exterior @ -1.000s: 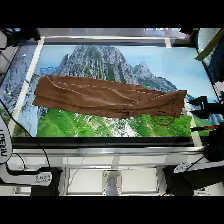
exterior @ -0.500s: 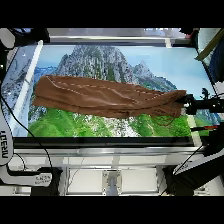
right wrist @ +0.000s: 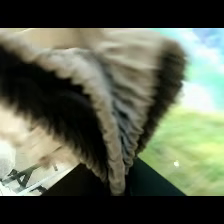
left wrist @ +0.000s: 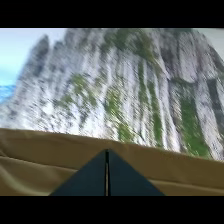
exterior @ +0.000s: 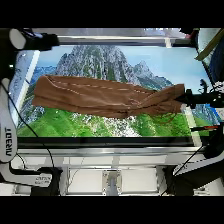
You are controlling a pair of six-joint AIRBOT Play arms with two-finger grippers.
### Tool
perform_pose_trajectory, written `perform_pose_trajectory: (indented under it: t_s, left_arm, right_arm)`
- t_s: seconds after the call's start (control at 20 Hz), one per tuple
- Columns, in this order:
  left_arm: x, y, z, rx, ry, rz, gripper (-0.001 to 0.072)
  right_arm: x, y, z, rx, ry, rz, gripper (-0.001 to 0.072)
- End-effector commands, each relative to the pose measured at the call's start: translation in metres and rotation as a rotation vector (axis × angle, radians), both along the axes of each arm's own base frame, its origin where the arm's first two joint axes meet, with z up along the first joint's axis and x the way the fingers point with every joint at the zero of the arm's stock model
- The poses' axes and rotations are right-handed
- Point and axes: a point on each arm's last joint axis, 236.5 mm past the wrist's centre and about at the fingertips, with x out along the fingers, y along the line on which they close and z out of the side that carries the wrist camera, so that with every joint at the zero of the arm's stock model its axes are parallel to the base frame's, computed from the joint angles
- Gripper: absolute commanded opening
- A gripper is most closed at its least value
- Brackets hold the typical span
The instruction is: Fold the clothes and pants, and hang the long-sleeved shirts on hangers.
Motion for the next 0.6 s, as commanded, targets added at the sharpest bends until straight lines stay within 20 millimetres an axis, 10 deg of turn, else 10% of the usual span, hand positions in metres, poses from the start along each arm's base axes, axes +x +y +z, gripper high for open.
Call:
perform_pose_trajectory:
  t_s: [0.0, 0.25, 0.55]
  left_arm:
    - [-0.006, -0.083, -0.040, -0.051, 0.096, -0.187, 0.0011]
    - [-0.061, -0.266, -0.158, -0.134, 0.347, -0.557, 0.0010]
    - [-0.142, -0.384, -0.270, -0.057, 0.493, -0.753, 0.0011]
  right_arm:
    - [-0.015, 0.002, 0.069, -0.020, -0.086, 0.000, 0.0042]
    - [-0.021, 0.034, 0.139, -0.086, -0.158, -0.024, 0.0041]
    - [0.012, 0.095, 0.163, -0.209, -0.183, 0.033, 0.0042]
